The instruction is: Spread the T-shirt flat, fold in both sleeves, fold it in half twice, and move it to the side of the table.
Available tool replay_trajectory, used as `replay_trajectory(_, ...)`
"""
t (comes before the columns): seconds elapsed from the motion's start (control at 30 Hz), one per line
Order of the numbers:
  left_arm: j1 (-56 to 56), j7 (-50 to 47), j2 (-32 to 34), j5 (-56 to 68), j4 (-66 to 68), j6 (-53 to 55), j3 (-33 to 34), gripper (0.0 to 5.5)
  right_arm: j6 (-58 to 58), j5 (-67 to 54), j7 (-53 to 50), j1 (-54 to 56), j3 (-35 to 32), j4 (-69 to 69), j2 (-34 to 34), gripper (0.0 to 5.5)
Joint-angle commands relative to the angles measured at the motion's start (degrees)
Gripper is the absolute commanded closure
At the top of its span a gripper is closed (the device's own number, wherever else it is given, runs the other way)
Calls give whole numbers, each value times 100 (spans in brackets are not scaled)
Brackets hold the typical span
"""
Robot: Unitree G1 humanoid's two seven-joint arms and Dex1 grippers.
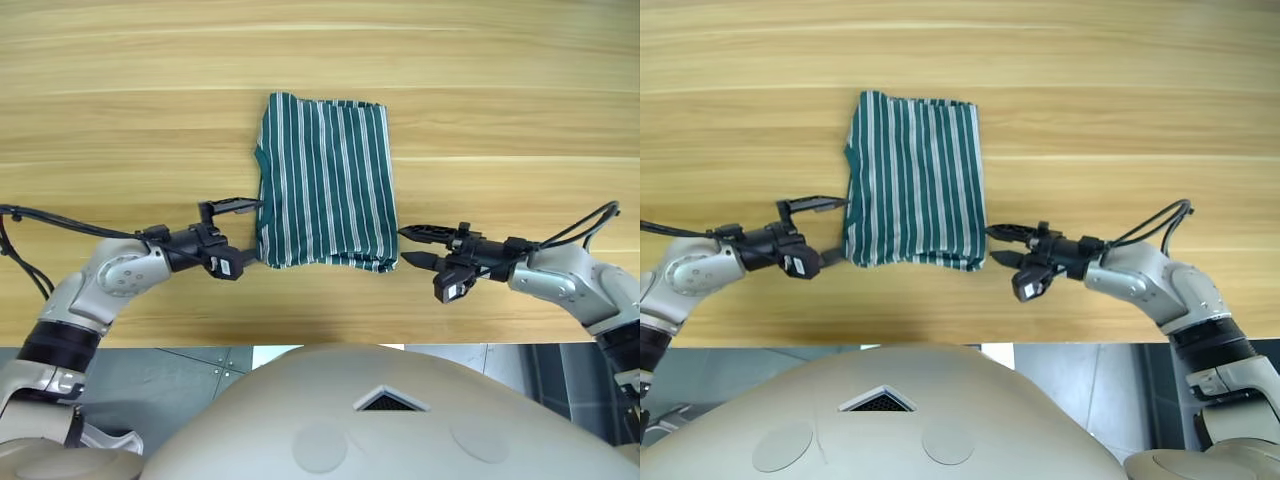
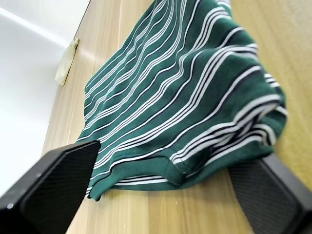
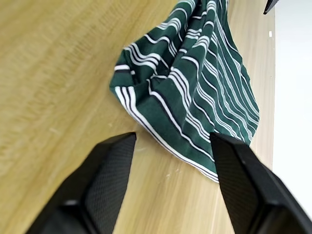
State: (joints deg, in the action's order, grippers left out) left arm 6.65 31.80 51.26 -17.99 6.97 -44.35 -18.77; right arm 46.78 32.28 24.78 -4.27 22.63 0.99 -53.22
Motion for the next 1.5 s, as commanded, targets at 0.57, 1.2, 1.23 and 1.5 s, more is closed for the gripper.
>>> replay_trajectory(0.57, -285, 418, -174, -802, 1257, -369, -1273, 425, -41, 66, 627, 320, 654, 616, 392, 293)
replay_trajectory(1.2, -133, 77, -316, -108, 1590, -532, -1068, 543, 104, -4, 71, 254, 416, 916, 451, 532)
replay_trajectory(1.23, -89, 121, -340, 21, 1547, -579, -1071, 543, 112, -169, 67, 185, 369, 823, 447, 532)
replay_trajectory(1.5, 1106, 498, -240, 1256, 417, -441, -1311, 547, -65, -1636, 298, -1216, -94, 31, -10, 532)
